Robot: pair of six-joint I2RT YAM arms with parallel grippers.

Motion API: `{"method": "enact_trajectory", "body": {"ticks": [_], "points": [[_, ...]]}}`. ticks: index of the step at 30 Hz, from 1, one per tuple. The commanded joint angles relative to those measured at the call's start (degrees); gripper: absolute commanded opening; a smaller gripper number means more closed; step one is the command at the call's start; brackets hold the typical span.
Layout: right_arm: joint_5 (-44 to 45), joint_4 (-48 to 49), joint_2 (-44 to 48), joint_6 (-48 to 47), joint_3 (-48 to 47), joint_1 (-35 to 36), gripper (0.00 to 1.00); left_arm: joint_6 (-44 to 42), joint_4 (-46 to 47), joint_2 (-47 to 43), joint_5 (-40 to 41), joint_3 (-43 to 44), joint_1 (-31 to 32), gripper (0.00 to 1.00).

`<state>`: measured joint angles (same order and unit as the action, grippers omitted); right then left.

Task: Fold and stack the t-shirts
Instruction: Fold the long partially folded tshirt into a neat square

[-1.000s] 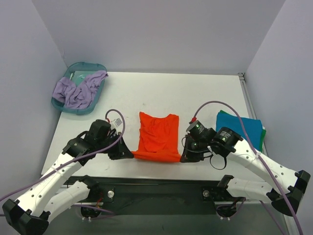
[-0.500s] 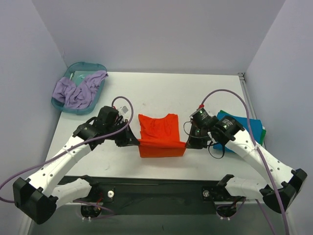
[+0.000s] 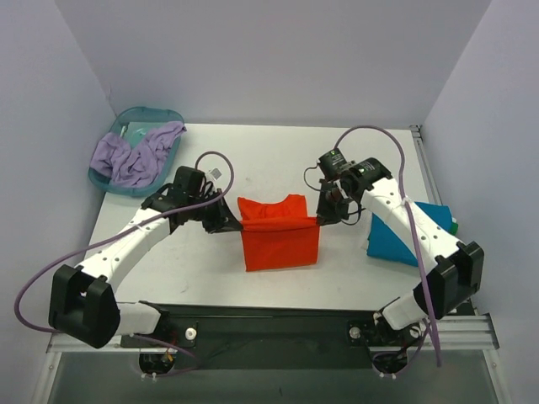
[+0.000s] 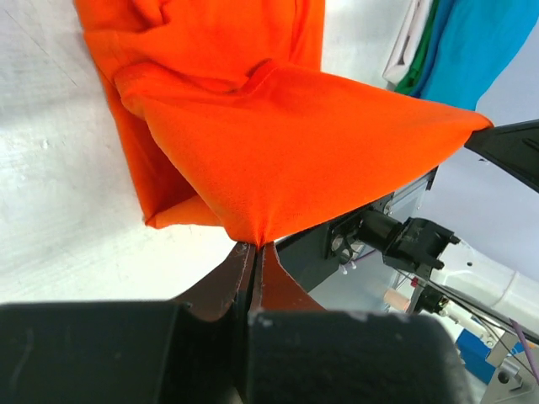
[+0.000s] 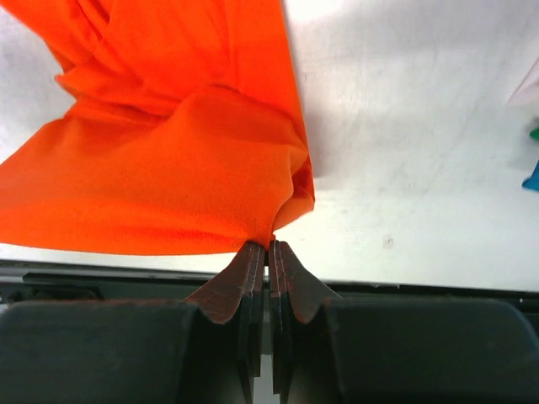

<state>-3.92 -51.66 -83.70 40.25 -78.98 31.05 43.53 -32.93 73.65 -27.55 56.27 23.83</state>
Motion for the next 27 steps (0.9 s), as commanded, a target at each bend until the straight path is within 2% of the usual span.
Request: {"method": "enact_trajectory", "body": {"ticks": [1, 11, 19, 23, 24, 25, 26, 27], "points": [[4.36, -4.68, -3.13, -4.65, -4.51, -2.04, 0.0, -2.92, 3.39, 2.55, -0.75, 3.75, -2.74, 0.0], [2.17, -4.59, -14.72, -8.17, -13.65, -5.12, 0.0, -6.61, 4.28, 14.31, -5.05, 10.95, -7.31, 0.0], [1.2, -4.59, -22.46, -10.89, -20.24, -8.02, 0.0, -7.84, 4.72, 22.23, -4.53, 17.9, -9.33, 0.0], [0.15, -4.59, -29.74, -12.3, -27.6, -9.69, 0.0, -8.9, 4.36, 29.51, -3.22, 23.61, -10.12, 0.0], [0.06, -4.59, -31.16, -12.82, -29.28, -10.21, 0.0, -8.9, 4.45, 30.75, -2.69, 25.01, -10.3, 0.02], [-0.29, -4.68, -32.82, -12.91, -31.22, -10.48, 0.0, -8.99, 4.54, 32.16, -2.07, 27.99, -10.47, 0.1], [-1.25, -4.59, -36.15, -13.26, -33.58, -11.0, 0.07, -9.07, 3.84, 35.04, -0.59, 30.02, -10.65, 0.19], [-4.66, -4.5, -37.75, -14.31, -37.52, -11.79, 0.39, -9.16, 3.4, 36.2, 0.56, 31.69, -10.74, 0.41]]}}
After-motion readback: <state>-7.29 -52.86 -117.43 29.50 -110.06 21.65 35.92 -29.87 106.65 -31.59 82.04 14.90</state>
